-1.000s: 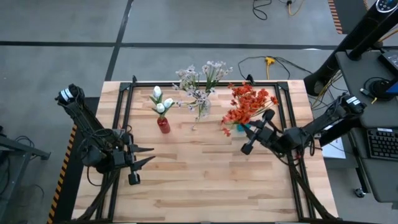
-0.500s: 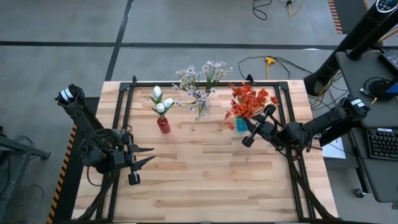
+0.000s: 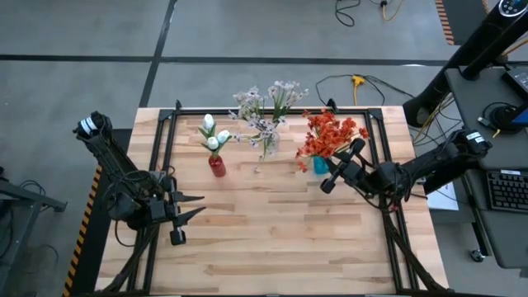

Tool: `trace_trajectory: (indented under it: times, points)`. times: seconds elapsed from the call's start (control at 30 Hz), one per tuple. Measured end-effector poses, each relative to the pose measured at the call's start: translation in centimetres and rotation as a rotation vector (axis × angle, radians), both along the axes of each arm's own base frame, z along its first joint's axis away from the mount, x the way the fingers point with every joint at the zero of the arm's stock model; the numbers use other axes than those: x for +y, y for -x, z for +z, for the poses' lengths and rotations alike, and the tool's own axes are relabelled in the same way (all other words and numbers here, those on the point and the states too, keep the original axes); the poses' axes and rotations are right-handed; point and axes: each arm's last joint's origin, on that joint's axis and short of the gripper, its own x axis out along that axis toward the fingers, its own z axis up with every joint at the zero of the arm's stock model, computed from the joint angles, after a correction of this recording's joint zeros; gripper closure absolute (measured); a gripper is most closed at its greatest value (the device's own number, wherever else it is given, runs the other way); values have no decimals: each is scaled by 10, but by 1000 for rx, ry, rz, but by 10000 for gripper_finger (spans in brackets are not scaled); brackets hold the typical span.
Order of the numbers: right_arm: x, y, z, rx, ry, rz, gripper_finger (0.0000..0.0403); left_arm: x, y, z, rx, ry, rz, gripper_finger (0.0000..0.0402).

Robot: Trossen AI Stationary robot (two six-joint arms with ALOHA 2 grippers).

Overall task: Sort flowers into vase by color
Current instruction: Put the orange flowers into the blue vase

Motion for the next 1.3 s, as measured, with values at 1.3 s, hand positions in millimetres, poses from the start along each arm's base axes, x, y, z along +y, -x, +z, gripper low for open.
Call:
trace_trajectory:
  times: [1.3]
  points:
    - [-7, 5, -20, -28, -153, -77, 270, 0, 0, 1, 1, -6, 2, 296]
